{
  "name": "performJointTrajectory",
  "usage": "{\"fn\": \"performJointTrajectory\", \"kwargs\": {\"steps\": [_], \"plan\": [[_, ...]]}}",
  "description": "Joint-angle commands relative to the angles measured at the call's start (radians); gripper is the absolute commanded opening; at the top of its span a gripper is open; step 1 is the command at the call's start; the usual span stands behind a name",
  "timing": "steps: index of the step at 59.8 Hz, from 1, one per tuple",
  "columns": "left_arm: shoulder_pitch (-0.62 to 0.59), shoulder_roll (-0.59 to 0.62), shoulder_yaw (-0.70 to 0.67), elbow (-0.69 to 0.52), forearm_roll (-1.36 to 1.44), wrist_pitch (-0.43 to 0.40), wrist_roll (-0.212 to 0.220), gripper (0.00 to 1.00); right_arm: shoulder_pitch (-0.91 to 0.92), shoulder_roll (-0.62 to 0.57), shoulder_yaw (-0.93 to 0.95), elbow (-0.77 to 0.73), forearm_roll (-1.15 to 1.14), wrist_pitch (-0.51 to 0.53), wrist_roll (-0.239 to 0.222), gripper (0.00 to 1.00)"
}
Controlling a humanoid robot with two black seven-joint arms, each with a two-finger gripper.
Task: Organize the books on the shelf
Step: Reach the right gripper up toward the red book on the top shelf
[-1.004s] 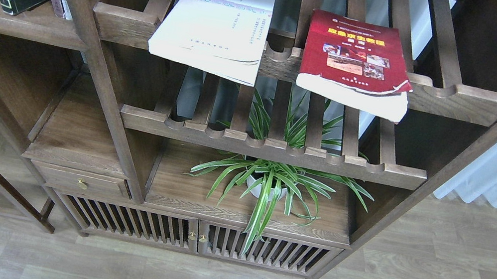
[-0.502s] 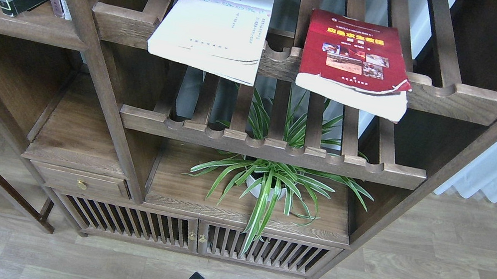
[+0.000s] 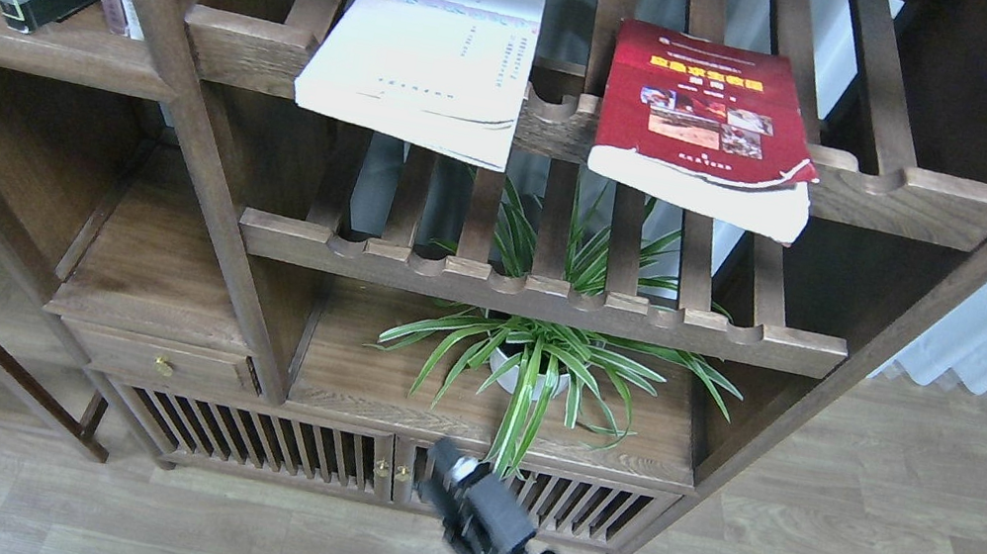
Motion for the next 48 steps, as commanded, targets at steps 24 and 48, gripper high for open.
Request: {"fn": "performJointTrajectory", "kwargs": {"steps": [24,48], "plan": [[0.022,-0.003,0.004,0.037,0.002,0.000,0.004,0.91,0.018,0.000,0.146,0.164,-0.010,0.000,-0.001,0.97],[0.016,0.004,-0.005,0.043,0.000,0.000,0.002,0.93,0.133,0.000,0.283,0.176,-0.059,0.000,-0.006,0.94]]}}
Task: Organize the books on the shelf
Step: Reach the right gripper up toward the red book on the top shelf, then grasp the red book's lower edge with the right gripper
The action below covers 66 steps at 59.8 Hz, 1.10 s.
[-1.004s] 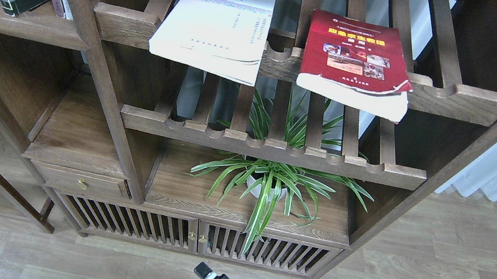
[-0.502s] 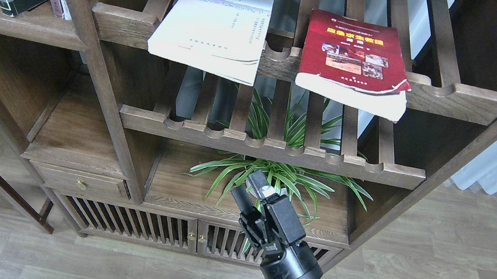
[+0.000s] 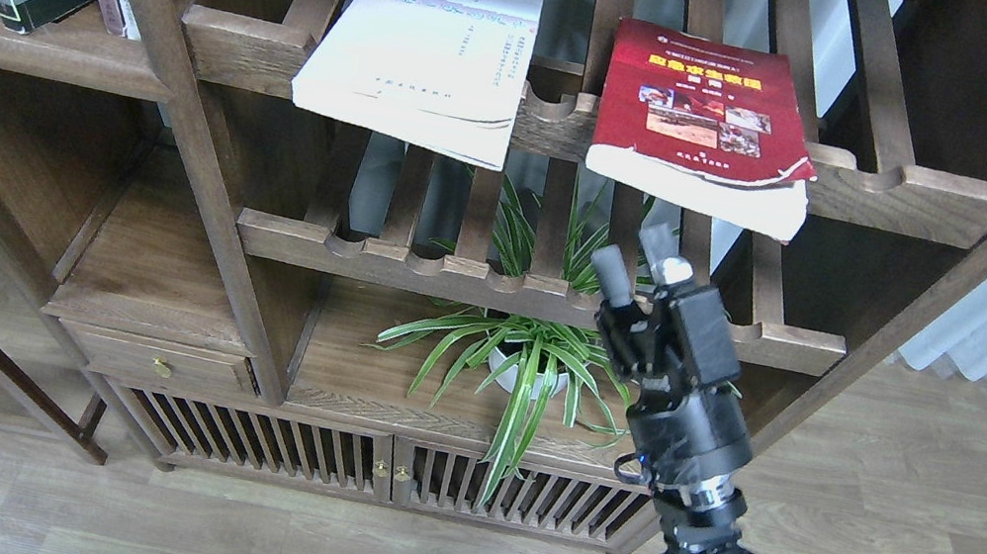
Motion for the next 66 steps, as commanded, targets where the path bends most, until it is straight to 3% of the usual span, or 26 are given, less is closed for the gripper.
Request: {"fn": "performJointTrajectory", "kwargs": {"steps": [1,66], "plan": [[-0.002,0.001,-0.008,0.006,-0.002,0.000,-0.003,0.93,0.017,0.000,0.003,0.009,-0.031,0.000,0.000,0.94],[0.000,0.009,-0.011,0.014,-0.002,0.000,0.005,0.93,0.100,-0.051,0.121,-0.014,-0.032,0.000,0.002,0.96]]}}
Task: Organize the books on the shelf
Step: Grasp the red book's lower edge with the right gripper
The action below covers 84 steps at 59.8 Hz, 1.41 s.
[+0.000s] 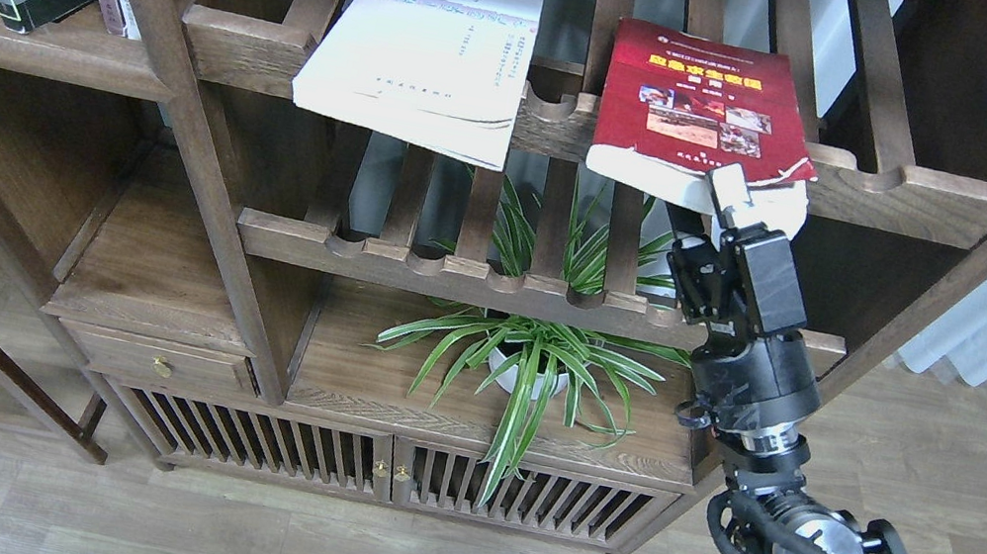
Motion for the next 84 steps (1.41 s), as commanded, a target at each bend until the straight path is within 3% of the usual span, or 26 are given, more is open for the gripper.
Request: {"fn": "performJointTrajectory", "kwargs": {"steps": [1,63,84], "plan": [[0.001,0.002,-0.002,0.000,0.000,0.000,0.000,0.93,0.009,-0.001,0.003,0.000,0.000,0.000,0.000,0.96],[0.001,0.003,-0.008,0.003,0.000,0.000,0.000,0.93,0.025,-0.030,0.012,-0.001,0.002,0.000,0.002,0.88],[0.001,0.008,-0.008,0.003,0.000,0.000,0.000,0.93,0.055,-0.039,0.020,-0.023,0.000,-0.076,0.000,0.89]]}}
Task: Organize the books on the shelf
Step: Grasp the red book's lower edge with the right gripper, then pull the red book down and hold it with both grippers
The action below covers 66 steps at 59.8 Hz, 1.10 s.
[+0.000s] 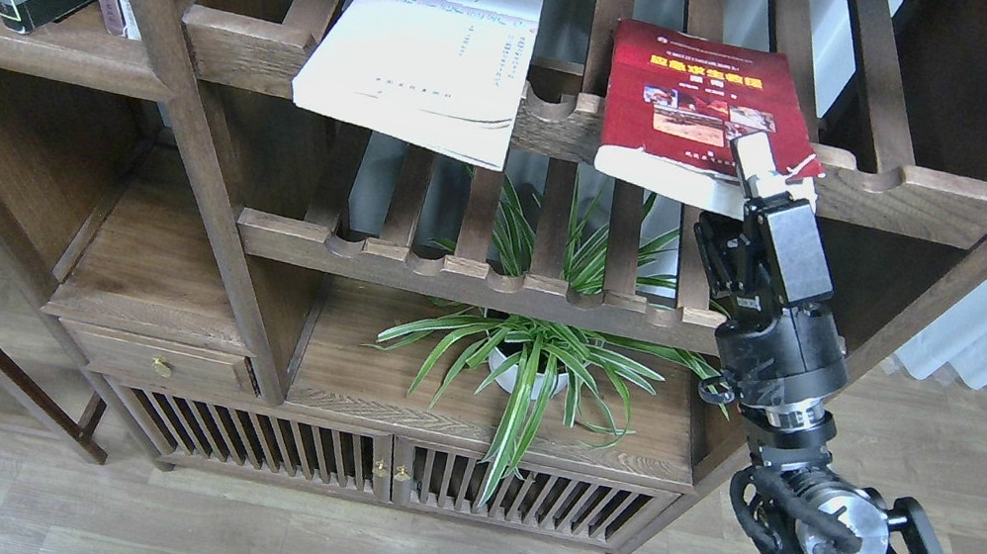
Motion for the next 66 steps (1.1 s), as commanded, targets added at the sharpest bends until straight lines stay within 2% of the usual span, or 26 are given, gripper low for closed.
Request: {"fn": "performJointTrajectory", "kwargs": {"steps": [1,11,17,22,24,31,38,39,47,58,66], "plan": [[0.000,0.000,0.002,-0.002,0.000,0.000,0.000,0.93,0.013,-0.001,0.001,-0.008,-0.001,-0.014,0.000,0.89],[0.000,0.002,0.000,-0.002,0.000,0.000,0.000,0.93,0.020,-0.004,0.016,-0.014,0.000,-0.014,0.001,0.87],[0.000,0.002,0.000,-0.002,0.000,0.000,0.000,0.93,0.022,-0.006,0.030,-0.014,0.002,-0.014,0.001,0.80],[0.000,0.002,0.000,-0.002,0.000,0.000,0.000,0.93,0.020,-0.006,0.051,-0.019,0.005,-0.009,-0.002,0.66],[-0.002,0.002,0.000,-0.002,0.000,0.000,0.000,0.93,0.019,-0.010,0.063,-0.019,0.005,-0.006,-0.003,0.58],[-0.002,0.002,0.000,-0.002,0.000,0.000,0.000,0.93,0.007,-0.015,0.071,-0.019,0.014,0.005,-0.003,0.45],[0.000,0.002,0.000,0.003,0.000,0.000,-0.003,0.93,-0.004,-0.021,0.065,-0.019,0.014,0.043,-0.006,0.16],[0.000,0.002,0.002,0.011,0.000,0.000,-0.003,0.94,-0.006,-0.023,0.059,-0.019,0.014,0.062,-0.008,0.05],[0.002,0.002,0.009,0.028,-0.001,0.000,-0.009,1.00,-0.027,-0.026,0.036,-0.016,0.017,0.062,-0.011,0.04],[-0.002,0.000,0.069,0.104,-0.009,0.000,-0.005,1.00,-0.118,-0.023,-0.009,-0.011,0.019,0.062,-0.011,0.04],[0.009,-0.001,0.101,0.110,-0.011,0.000,-0.005,1.00,-0.208,-0.018,-0.038,-0.009,0.019,0.062,-0.013,0.04]]}}
